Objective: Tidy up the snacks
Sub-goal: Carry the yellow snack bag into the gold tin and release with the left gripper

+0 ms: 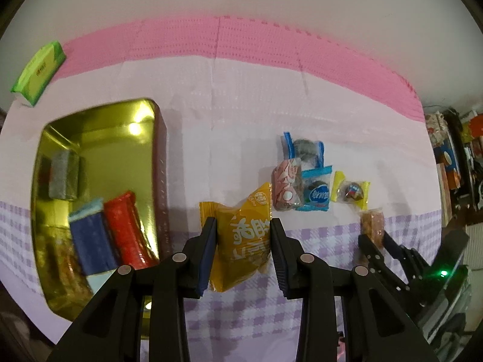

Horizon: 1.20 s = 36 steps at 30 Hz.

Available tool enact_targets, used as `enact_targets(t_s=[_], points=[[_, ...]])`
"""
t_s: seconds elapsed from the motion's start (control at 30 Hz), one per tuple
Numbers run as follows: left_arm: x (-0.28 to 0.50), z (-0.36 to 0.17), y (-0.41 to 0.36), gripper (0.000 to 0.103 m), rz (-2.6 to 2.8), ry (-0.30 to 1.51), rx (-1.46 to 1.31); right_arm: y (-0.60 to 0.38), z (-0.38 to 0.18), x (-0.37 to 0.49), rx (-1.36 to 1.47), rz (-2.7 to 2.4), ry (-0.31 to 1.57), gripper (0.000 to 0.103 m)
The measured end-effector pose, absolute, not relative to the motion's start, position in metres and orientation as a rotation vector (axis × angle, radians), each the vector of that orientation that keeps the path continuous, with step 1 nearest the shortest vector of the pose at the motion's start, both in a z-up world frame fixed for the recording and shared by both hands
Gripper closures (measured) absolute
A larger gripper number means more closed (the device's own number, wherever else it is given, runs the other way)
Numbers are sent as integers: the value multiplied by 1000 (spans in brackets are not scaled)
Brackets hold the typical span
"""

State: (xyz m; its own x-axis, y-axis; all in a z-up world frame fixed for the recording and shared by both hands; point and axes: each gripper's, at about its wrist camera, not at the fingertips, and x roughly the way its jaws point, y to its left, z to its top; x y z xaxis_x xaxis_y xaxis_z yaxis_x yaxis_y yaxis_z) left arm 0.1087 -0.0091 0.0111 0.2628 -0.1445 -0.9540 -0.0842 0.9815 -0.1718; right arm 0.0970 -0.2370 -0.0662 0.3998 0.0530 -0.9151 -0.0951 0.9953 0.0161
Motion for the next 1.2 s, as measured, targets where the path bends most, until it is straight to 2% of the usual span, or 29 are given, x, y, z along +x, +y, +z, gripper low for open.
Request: enact_targets(t_s=[0.27,0.57,0.77,1.2], points=[[110,38,32,67,17,1240,-160,-237,-66,97,-41,93,1157,65],[111,41,112,67,184,1228,-124,-237,-66,97,-39,88,1159,65],[112,28,152,67,273,1243,-103,-236,-66,97,-41,86,1157,65],[107,-15,169,67,329,1318,-68,-236,-67,96,-43,86,1156,65]])
